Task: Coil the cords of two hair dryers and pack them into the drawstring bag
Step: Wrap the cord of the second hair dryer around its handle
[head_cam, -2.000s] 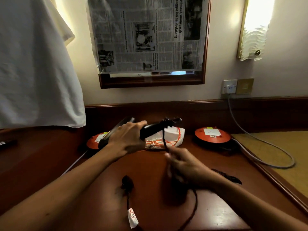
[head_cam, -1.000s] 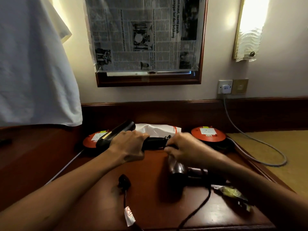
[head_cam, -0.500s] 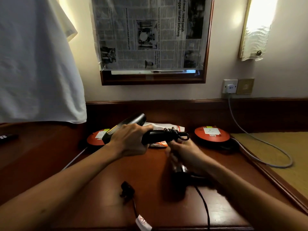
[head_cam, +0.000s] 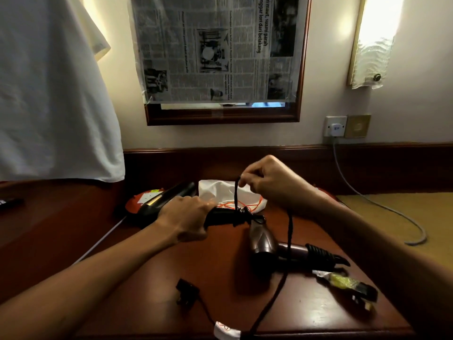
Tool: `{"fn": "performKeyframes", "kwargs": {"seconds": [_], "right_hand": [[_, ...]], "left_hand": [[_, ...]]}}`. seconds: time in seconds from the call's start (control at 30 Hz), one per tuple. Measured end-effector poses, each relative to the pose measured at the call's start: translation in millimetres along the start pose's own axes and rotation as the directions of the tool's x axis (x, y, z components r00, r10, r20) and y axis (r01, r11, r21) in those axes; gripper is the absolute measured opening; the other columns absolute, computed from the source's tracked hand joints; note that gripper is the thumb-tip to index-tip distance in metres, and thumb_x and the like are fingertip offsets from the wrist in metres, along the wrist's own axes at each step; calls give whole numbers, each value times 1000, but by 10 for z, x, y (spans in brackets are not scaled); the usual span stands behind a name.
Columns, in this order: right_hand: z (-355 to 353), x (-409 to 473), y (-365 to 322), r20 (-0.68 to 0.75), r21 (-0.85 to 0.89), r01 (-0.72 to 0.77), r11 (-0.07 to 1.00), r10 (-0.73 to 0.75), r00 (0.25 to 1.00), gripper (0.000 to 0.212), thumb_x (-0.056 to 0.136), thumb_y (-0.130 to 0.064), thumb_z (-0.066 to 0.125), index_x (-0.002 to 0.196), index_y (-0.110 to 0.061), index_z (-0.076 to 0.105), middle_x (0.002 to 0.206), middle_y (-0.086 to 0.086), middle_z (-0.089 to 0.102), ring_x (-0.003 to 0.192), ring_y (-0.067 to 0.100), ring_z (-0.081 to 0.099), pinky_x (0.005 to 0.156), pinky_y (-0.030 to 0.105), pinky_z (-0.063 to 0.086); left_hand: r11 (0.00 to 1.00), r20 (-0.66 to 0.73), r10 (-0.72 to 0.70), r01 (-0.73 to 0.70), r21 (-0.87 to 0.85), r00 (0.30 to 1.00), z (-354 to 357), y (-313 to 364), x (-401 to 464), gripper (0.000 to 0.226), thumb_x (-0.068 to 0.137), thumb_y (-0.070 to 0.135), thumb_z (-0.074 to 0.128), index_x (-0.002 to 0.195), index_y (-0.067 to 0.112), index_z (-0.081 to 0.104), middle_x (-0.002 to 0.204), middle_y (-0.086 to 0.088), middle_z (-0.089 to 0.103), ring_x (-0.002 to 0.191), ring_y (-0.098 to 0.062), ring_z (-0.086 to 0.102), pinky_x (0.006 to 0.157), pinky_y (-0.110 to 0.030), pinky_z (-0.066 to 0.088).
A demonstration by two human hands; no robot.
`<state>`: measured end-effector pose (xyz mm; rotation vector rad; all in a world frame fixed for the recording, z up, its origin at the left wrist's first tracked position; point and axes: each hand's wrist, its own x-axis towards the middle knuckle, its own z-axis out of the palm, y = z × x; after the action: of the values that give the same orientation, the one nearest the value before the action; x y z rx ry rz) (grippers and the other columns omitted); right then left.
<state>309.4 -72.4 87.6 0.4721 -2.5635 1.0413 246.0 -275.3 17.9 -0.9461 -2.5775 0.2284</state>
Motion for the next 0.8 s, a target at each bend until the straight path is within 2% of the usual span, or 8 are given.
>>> {"fn": "performKeyframes", "kwargs": {"seconds": [0.07, 0.17, 0.3, 0.4, 0.5, 0.57, 0.67, 0.8], "right_hand": [[29, 157, 213, -64, -53, -22, 998, 19, 998, 25, 92, -14, 58, 72, -11, 73, 51, -10, 52, 43, 3, 46, 48, 18, 34], [170, 244, 622, -41, -108, -88, 990, 84, 996, 23, 90, -16, 61, 72, -17, 75, 51, -5, 56, 49, 7, 47, 53, 26, 38], [478, 7, 877, 28, 14, -86, 996, 85, 996, 26, 82, -7, 60, 58, -18, 64, 45, -11, 52, 46, -5, 42, 51, 24, 34], [698, -378, 667, 67, 154, -144, 978, 135, 989, 20, 98, -12, 50, 93, -20, 68, 43, -23, 52, 40, -6, 46, 47, 17, 35], [776, -760, 355, 306, 170, -136, 976, 79, 949, 28, 100, -19, 47, 127, -26, 48, 82, -25, 67, 75, -12, 62, 66, 9, 48], [680, -818, 190, 343, 17, -35, 999, 27, 939, 18, 97, -28, 52, 115, -24, 54, 93, -13, 64, 84, 2, 60, 75, 23, 47], [337, -606, -57, 276, -204, 51, 978, 8, 961, 23, 93, -27, 57, 72, -19, 59, 64, -4, 55, 58, 14, 52, 56, 34, 41], [-90, -154, -25, 51, -227, 68, 971, -58, 997, 17, 85, -27, 70, 75, -16, 77, 61, -2, 69, 55, 10, 63, 53, 27, 49]], "left_hand": [[997, -51, 73, -72, 29, 996, 7, -14, -11, 40, 77, 27, 52, 117, 26, 51, 87, -2, 69, 75, -23, 67, 66, -32, 53], [993, -129, 113, -117, -22, 985, -39, -27, -20, 37, 74, 28, 50, 111, 27, 51, 82, -1, 70, 71, -23, 67, 58, -29, 47], [992, -220, 51, -75, -105, 974, -133, -30, 14, 37, 71, 26, 50, 108, 28, 55, 82, -4, 71, 74, -29, 67, 60, -33, 48], [985, -207, -68, 33, -168, 976, -186, -52, 24, 42, 75, 26, 54, 116, 33, 52, 88, -7, 70, 79, -31, 66, 66, -37, 51], [974, -148, -149, 119, -195, 978, -193, -23, 42, 48, 77, 28, 53, 125, 35, 50, 93, -3, 70, 83, -28, 66, 72, -38, 53], [975, -99, -145, 125, -185, 985, -170, 32, 56, 45, 76, 28, 52, 121, 33, 51, 92, -3, 68, 83, -27, 66, 72, -38, 53], [990, -44, -81, 75, -115, 996, -141, 139, 48, 36, 74, 27, 53, 110, 29, 54, 92, -3, 65, 85, -29, 66, 66, -34, 46], [997, -67, 54, -57, -44, 996, -210, 180, 21, 35, 77, 23, 54, 112, 25, 55, 93, -3, 67, 84, -26, 66, 65, -27, 38]]}}
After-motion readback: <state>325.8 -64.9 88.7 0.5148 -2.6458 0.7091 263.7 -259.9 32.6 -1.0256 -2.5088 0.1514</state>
